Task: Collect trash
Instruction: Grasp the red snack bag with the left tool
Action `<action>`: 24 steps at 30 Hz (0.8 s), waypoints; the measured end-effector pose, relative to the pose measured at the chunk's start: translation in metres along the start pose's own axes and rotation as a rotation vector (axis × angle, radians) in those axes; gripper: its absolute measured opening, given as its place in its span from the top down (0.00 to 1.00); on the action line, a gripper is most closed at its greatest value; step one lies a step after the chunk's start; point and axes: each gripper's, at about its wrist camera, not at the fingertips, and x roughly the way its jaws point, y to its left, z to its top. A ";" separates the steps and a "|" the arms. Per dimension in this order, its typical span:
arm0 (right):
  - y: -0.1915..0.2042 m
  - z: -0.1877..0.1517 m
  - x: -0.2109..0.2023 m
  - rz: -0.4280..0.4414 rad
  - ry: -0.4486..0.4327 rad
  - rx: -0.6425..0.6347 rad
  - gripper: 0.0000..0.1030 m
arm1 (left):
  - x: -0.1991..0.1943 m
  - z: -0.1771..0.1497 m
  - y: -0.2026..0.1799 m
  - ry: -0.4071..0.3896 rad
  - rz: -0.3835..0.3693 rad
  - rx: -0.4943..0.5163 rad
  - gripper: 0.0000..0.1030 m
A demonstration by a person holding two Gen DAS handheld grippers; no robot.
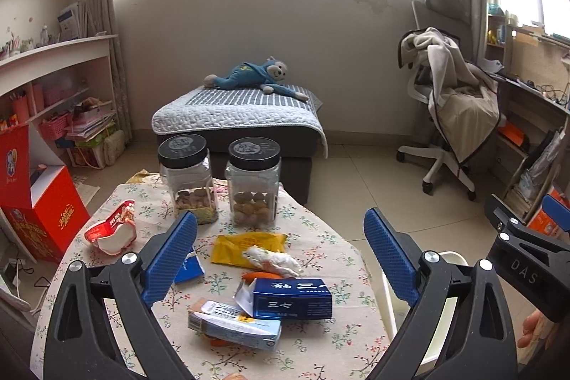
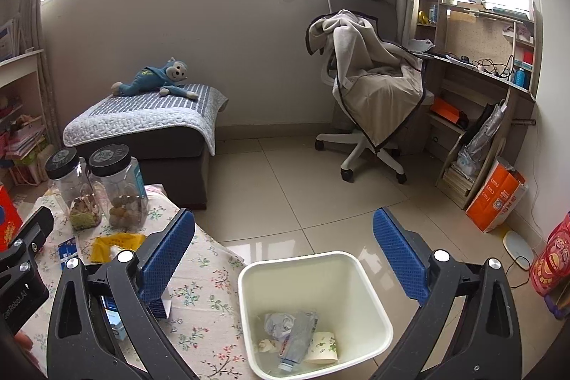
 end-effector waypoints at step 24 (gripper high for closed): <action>0.160 -0.018 0.048 0.209 0.176 -0.206 0.07 | 0.144 -0.036 0.232 0.427 0.321 0.085 0.07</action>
